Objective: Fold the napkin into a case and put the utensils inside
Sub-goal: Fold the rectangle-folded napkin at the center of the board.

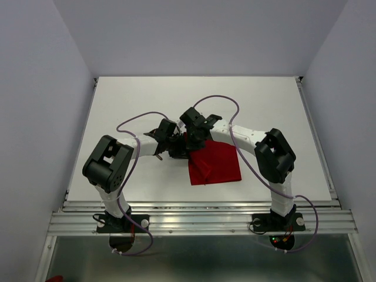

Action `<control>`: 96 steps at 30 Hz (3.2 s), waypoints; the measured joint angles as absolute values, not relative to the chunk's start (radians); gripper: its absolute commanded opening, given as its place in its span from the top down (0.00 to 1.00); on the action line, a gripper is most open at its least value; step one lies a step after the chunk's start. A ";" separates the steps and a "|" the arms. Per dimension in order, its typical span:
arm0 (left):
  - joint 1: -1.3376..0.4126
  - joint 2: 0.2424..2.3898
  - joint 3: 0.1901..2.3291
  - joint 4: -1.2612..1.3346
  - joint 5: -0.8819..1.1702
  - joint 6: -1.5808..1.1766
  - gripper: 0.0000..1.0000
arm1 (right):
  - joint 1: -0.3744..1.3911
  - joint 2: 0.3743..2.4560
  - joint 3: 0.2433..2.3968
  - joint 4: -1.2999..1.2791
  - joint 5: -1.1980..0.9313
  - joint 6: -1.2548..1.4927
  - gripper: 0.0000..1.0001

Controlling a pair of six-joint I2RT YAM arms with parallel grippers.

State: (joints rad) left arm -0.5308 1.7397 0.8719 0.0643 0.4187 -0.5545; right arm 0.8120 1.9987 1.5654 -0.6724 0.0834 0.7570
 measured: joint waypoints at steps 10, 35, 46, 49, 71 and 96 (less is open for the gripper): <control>-0.530 1.739 0.870 0.065 0.418 -0.554 0.79 | 0.813 1.999 1.571 -0.673 0.082 0.759 0.99; -0.501 1.633 0.745 0.104 0.435 -0.577 0.79 | 0.821 1.977 1.522 -0.643 0.142 0.821 0.99; -0.501 1.618 0.744 0.095 0.411 -0.580 0.63 | 0.821 1.973 1.521 -0.642 0.143 0.828 0.99; -0.501 1.608 0.743 0.088 0.394 -0.579 0.78 | 0.821 1.973 1.521 -0.642 0.144 0.828 0.99; -0.496 1.643 0.735 0.131 0.406 -0.579 1.00 | 0.821 1.945 1.521 -0.626 0.121 0.827 0.99; -0.496 1.654 0.737 0.149 0.415 -0.586 1.00 | 0.839 1.971 1.521 -0.620 0.086 0.828 0.99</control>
State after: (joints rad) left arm -0.4957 1.6543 0.7372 0.1493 0.4149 -0.5858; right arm 0.8394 1.9705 1.5211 -0.6205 0.0860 0.8276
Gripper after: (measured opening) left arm 0.022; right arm 0.020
